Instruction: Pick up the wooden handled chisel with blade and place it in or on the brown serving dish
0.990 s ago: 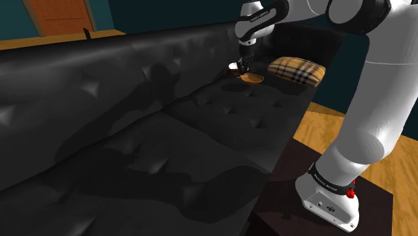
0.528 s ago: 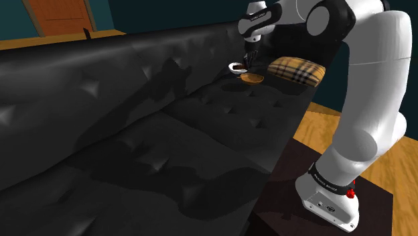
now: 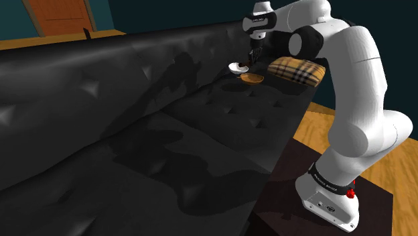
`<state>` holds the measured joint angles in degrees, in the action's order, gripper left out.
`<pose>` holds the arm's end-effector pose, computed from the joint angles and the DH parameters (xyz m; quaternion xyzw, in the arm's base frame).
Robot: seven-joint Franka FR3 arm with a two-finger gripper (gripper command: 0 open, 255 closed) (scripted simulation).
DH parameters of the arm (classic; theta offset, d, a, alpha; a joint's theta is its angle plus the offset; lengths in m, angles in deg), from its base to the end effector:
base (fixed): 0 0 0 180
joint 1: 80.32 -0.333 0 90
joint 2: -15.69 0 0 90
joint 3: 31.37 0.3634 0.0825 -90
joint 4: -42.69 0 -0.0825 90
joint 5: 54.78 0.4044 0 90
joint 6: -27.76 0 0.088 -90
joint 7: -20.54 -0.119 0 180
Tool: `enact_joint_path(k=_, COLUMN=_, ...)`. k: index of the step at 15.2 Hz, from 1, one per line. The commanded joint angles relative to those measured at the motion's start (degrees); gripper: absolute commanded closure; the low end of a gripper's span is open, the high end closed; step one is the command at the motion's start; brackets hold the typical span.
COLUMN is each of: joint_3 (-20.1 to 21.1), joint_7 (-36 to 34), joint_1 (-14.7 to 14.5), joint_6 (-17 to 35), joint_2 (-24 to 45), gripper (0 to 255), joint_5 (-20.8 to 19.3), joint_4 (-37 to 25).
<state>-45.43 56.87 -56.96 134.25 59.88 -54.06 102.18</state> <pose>0.6899 -0.4387 0.4171 0.9960 0.0254 -0.0188 0.0831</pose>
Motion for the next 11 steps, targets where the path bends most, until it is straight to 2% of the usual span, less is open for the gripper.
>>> enact_joint_path(k=1, joint_3=0.06, joint_7=0.66, joint_1=0.78, joint_6=0.27, joint_2=1.22, gripper=255, joint_5=0.26, joint_4=-1.05)
enact_joint_path(k=11, joint_3=0.24, joint_7=0.11, joint_1=0.44, joint_6=7.03, joint_2=2.52, gripper=255, joint_5=0.35, joint_4=4.5)
